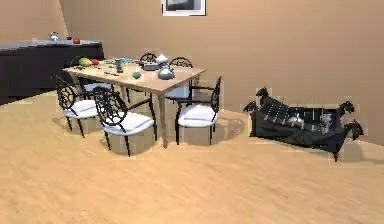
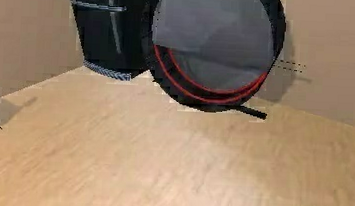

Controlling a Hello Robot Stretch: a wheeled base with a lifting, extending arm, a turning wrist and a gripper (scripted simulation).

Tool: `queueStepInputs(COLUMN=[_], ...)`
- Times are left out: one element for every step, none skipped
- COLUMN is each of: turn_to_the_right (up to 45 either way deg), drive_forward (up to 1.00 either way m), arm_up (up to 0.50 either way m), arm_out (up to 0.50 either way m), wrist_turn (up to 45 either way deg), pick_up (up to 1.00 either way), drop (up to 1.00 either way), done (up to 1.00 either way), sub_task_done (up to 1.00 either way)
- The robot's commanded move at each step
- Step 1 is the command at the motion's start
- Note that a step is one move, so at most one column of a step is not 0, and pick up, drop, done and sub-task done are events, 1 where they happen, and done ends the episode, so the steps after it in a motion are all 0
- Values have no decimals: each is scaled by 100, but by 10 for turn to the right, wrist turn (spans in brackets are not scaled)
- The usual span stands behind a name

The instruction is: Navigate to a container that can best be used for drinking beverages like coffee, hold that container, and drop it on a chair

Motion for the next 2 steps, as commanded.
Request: queueStepInputs(turn_to_the_right=[-450,-60], drive_forward=[0,0], arm_up=[0,0], arm_out=[0,0], wrist_turn=[0,0], pick_up=[0,0], drop=[0,0], done=[0,0], sub_task_done=[0,0])
